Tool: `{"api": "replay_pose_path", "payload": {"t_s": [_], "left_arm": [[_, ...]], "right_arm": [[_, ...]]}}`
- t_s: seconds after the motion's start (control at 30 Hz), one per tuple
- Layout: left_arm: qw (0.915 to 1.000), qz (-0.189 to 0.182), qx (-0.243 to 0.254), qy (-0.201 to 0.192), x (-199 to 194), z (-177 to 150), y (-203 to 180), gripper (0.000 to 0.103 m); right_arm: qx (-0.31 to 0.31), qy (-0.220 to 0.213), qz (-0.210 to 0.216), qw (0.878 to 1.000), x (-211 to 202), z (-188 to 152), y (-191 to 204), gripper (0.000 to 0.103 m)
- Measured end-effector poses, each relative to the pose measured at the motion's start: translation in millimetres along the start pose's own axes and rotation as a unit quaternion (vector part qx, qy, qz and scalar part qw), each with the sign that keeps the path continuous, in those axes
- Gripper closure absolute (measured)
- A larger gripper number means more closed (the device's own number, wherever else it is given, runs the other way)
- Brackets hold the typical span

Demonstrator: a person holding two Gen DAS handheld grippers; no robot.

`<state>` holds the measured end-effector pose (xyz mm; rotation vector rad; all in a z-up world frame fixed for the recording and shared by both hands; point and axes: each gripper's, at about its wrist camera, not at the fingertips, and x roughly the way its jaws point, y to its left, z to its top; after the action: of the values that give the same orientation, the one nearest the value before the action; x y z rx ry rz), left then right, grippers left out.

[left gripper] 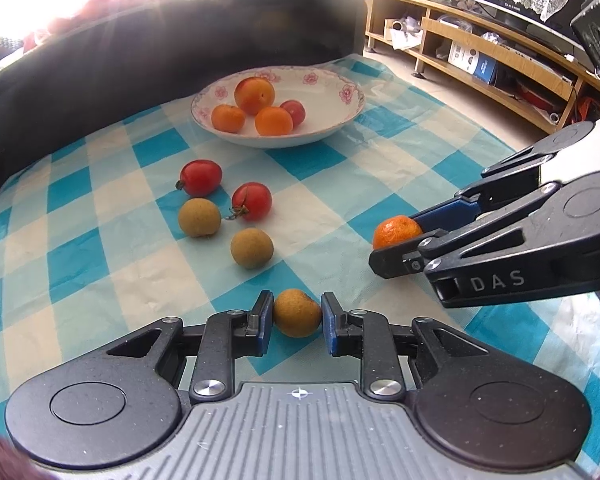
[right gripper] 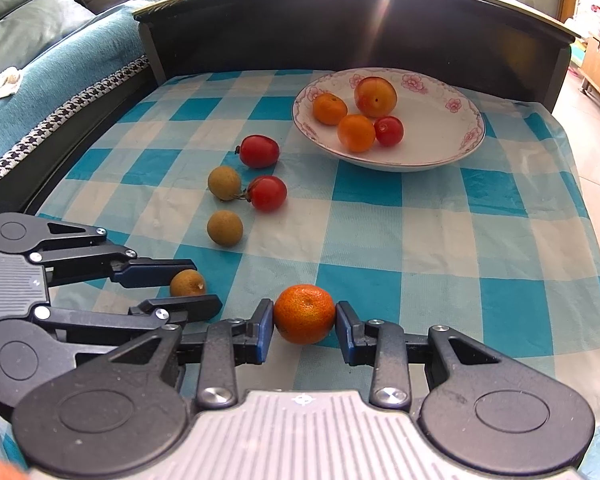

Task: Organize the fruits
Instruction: 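Carry the mandarin with the right gripper over the bowl while the left carries the longan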

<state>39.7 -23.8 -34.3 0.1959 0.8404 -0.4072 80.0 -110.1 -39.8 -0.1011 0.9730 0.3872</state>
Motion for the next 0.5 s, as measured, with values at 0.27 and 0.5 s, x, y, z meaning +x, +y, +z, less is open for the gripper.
{"api": "replay_pose_path", "payload": {"t_s": [0.27,0.5], "left_arm": [[0.9997,-0.002,-0.015,-0.019,-5,12,5,0.07],[0.9994,-0.004,-0.022,-0.026,-5,20,9,0.07]], "right_arm": [[0.006,-0.011,0.003,1.0,-5,4,-2,0.066],[0.014,-0.022,0.004,1.0,-10,11,-3,0.066]]}}
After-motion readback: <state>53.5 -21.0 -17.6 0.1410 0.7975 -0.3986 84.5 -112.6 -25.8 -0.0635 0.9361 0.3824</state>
